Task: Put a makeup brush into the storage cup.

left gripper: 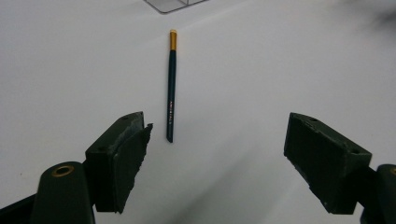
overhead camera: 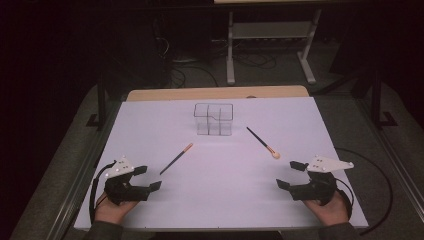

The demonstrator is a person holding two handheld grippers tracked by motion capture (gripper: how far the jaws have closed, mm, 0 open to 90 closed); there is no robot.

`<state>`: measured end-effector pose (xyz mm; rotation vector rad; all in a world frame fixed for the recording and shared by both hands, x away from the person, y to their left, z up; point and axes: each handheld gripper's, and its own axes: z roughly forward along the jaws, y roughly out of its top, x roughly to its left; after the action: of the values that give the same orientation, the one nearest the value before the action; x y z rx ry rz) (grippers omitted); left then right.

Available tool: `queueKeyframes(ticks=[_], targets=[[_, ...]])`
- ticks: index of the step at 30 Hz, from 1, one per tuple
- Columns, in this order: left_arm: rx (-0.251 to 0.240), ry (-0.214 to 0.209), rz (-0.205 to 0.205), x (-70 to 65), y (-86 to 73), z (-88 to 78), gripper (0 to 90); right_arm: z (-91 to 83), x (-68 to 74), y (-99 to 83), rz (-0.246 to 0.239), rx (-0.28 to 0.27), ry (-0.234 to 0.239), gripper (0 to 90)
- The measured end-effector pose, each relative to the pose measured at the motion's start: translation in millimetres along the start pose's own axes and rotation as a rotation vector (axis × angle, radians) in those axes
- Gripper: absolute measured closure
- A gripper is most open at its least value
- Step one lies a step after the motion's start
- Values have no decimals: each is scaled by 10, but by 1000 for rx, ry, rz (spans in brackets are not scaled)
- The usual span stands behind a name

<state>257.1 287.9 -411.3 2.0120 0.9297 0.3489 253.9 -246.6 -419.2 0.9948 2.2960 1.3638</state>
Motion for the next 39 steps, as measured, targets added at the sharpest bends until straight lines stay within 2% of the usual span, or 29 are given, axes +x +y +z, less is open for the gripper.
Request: queueKeyframes(ticks=[14, 18, 20, 27, 31, 39], targets=[[9, 1, 7, 19, 23, 32, 219, 26, -12, -2, 1, 5, 6, 184], [20, 1, 23, 24, 54, 55, 222, 29, -9, 7, -3, 4, 4, 183], [15, 0, 17, 14, 67, 66, 225, 27, 2, 10, -4, 6, 3, 183], [30, 5, 49, 1, 118, 81, 227, 19, 1, 18, -7, 4, -5, 183], [26, 4, 37, 0, 137, 86, 227, 17, 2, 19, -6, 5, -5, 183], [31, 1, 51, 7, 227, 91, 240, 17, -4, 19, -6, 4, -7, 182]])
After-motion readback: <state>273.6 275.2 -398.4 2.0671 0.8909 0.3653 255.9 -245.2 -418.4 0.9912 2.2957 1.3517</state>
